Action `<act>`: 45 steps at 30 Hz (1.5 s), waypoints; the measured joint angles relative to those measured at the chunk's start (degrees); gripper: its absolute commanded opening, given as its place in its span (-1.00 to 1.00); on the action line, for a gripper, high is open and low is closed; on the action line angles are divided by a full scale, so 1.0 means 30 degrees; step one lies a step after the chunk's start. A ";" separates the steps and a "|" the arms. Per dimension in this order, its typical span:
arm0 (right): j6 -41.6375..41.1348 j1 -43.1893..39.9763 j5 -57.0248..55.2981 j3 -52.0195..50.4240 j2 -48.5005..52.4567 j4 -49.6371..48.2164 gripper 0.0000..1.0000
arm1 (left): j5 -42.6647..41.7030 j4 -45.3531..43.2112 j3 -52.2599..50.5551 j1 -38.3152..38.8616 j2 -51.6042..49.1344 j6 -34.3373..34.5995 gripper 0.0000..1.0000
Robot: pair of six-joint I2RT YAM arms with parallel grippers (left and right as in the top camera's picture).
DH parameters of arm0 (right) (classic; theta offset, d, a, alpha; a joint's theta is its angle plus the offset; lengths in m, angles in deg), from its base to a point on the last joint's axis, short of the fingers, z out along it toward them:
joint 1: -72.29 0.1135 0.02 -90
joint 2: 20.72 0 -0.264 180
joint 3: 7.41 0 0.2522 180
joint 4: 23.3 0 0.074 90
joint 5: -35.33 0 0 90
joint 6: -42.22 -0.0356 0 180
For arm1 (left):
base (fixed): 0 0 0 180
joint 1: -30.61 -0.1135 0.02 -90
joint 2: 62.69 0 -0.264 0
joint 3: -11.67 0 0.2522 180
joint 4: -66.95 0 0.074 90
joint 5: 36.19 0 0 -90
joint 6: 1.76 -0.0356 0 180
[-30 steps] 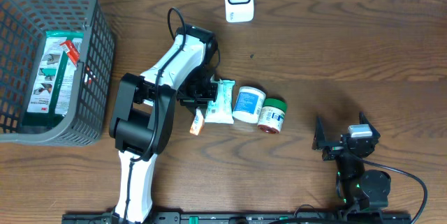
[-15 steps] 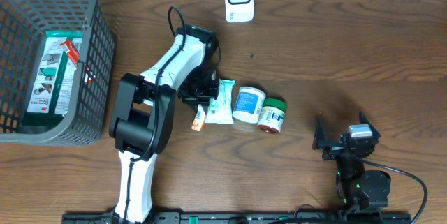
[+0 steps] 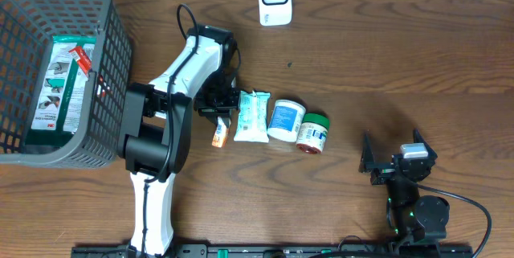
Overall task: Scan the item barcode
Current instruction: 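Set the tissue pack upright left of the wipes and open the left gripper, then move the left gripper into the basket and grasp the red box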
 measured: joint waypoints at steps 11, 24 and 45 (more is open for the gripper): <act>0.0000 0.0000 0.0000 0.0000 0.0000 0.0000 0.98 | 0.0372 -0.0838 0.0000 0.0240 0.0000 -0.0321 0.23; 0.0000 0.0000 0.0000 0.0000 0.0000 0.0000 0.98 | 0.0503 -0.0430 0.0940 0.0124 0.0233 -0.0342 0.50; 0.0000 0.0000 0.0000 0.0000 0.0000 0.0007 0.99 | 0.6033 -0.3213 0.8714 -1.2662 1.1650 0.0947 0.58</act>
